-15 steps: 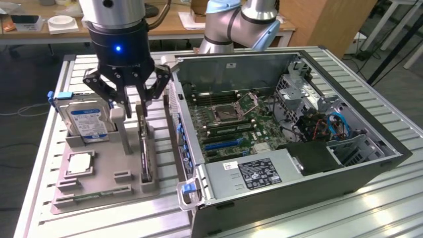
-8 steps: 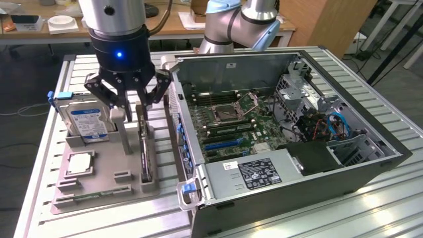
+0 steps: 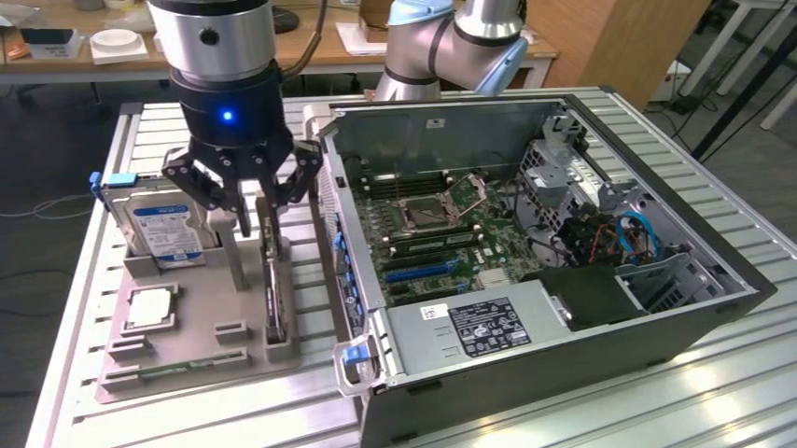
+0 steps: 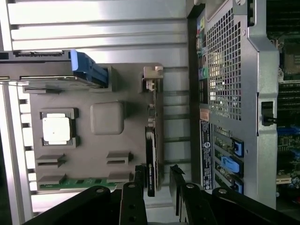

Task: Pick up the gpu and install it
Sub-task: 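Pick up the gpu and move the gpu toward the slot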

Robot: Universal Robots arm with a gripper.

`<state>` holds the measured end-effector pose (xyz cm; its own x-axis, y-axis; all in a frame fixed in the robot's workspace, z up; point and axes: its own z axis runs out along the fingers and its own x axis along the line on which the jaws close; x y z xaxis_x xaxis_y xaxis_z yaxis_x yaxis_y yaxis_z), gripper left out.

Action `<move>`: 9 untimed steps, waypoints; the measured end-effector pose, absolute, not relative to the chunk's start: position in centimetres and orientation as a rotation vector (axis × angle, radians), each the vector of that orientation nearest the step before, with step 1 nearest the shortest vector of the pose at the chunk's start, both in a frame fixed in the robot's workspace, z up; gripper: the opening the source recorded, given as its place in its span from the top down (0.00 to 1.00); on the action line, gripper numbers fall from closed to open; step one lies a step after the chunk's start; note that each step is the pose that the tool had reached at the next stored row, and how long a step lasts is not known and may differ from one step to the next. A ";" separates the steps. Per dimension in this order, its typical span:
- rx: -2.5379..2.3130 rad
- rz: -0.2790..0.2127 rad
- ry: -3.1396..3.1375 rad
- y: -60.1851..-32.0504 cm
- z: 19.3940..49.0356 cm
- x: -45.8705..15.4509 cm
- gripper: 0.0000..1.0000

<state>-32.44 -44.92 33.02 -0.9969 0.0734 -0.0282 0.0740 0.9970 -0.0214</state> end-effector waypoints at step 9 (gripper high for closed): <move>0.115 -0.036 3.112 -45.2 32.0 -32.4 0.64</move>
<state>-32.44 -45.17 31.99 -0.9969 0.0735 -0.0283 0.0741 0.9970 -0.0220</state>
